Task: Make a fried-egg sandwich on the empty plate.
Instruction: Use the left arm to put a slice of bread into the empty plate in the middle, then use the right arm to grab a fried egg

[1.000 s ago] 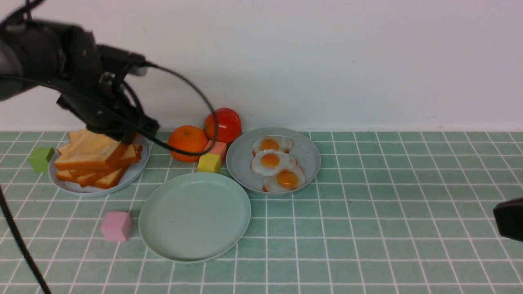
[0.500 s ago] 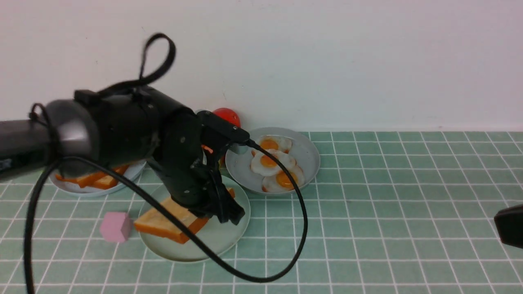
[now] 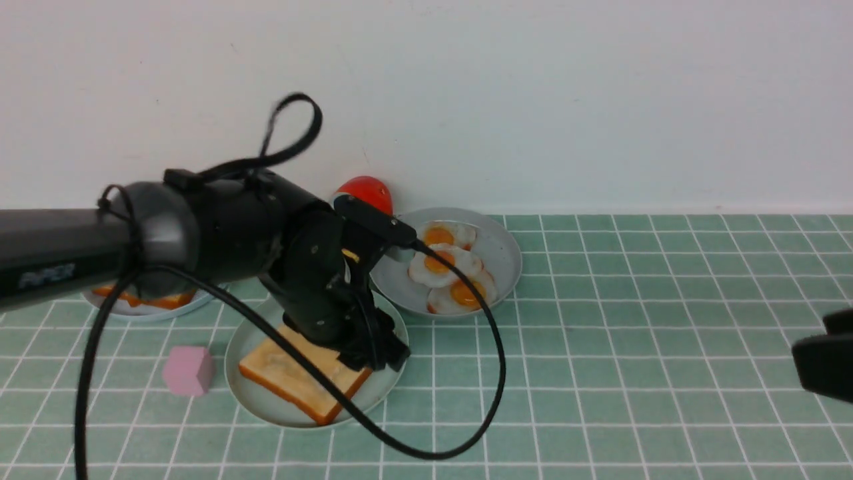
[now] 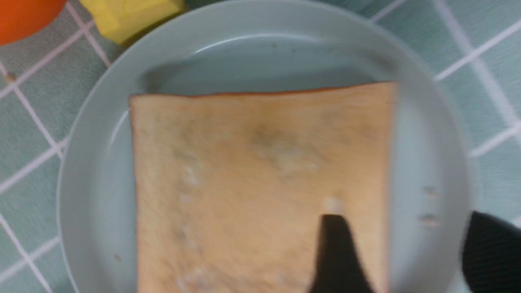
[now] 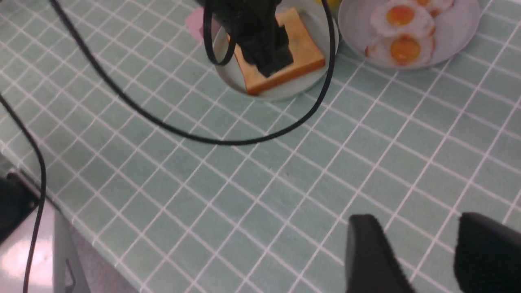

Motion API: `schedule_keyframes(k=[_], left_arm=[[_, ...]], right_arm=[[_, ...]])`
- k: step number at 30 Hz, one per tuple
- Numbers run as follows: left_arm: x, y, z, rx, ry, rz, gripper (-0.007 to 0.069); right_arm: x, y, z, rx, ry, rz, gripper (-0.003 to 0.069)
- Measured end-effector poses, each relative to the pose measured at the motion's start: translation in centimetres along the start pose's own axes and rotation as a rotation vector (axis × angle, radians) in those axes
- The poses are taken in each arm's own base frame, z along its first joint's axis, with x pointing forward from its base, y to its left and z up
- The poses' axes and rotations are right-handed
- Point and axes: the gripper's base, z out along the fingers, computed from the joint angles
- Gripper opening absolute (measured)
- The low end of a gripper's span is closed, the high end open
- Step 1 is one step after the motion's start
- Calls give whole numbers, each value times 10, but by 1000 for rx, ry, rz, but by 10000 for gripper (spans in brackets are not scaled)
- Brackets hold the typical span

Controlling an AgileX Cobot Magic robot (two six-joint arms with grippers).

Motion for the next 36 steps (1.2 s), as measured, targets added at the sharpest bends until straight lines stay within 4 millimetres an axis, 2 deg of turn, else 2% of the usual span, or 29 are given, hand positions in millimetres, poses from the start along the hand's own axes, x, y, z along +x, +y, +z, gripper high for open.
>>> schedule_keyframes(k=[1, 2, 3, 4, 5, 6, 7, 8, 9, 10, 12, 13, 16, 17, 20, 23, 27, 34, 36], left_arm=[[-1, 0, -2, 2, -3, -4, 453], [-7, 0, -33, 26, -60, -45, 475], [-7, -1, -33, 29, -61, -50, 475], [-11, -1, -74, 53, -161, -85, 437], [-11, 0, -95, 61, -214, -101, 404], [-11, 0, -101, 63, -229, -105, 394], [-5, 1, -150, 74, -364, -133, 298], [-3, 1, -154, 76, -377, -138, 270], [10, 2, -186, 78, -473, -150, 169], [21, 2, -205, 79, -529, -156, 97], [47, 1, -229, 82, -601, -163, 2], [65, 0, -239, 89, -634, -170, -13], [106, -4, -250, 118, -705, -199, -13], [127, -6, -254, 132, -755, -212, -13], [163, -9, -250, 155, -847, -239, -13], [186, -11, -241, 168, -906, -260, -13], [198, -13, -229, 176, -913, -276, -13], [196, -13, -223, 181, -887, -285, -13], [195, -13, -222, 182, -883, -287, -13]], right_arm=[[0, 0, 1, 1, -1, 2, 349], [-5, -4, 9, 7, 0, 36, 361], [-5, -4, 9, 7, 0, 36, 361], [-10, -10, 24, 10, 18, 79, 356], [-13, -14, 35, 9, 38, 103, 347], [-13, -15, 38, 9, 43, 108, 347], [-17, -22, 59, 2, 86, 149, 326], [-17, -24, 64, 0, 96, 159, 323], [-19, -31, 86, -6, 131, 191, 307], [-20, -37, 101, -7, 151, 208, 297], [-23, -47, 128, -3, 180, 234, 287], [-25, -56, 148, 1, 207, 259, 285], [-31, -72, 180, -1, 249, 297, 283], [-37, -81, 195, -7, 258, 312, 283], [-44, -105, 235, -25, 282, 361, 288], [-52, -124, 269, -54, 275, 417, 306], [-58, -148, 310, -66, 274, 452, 349], [-60, -189, 373, -49, 245, 467, 404], [-63, -196, 383, -45, 226, 462, 406]])
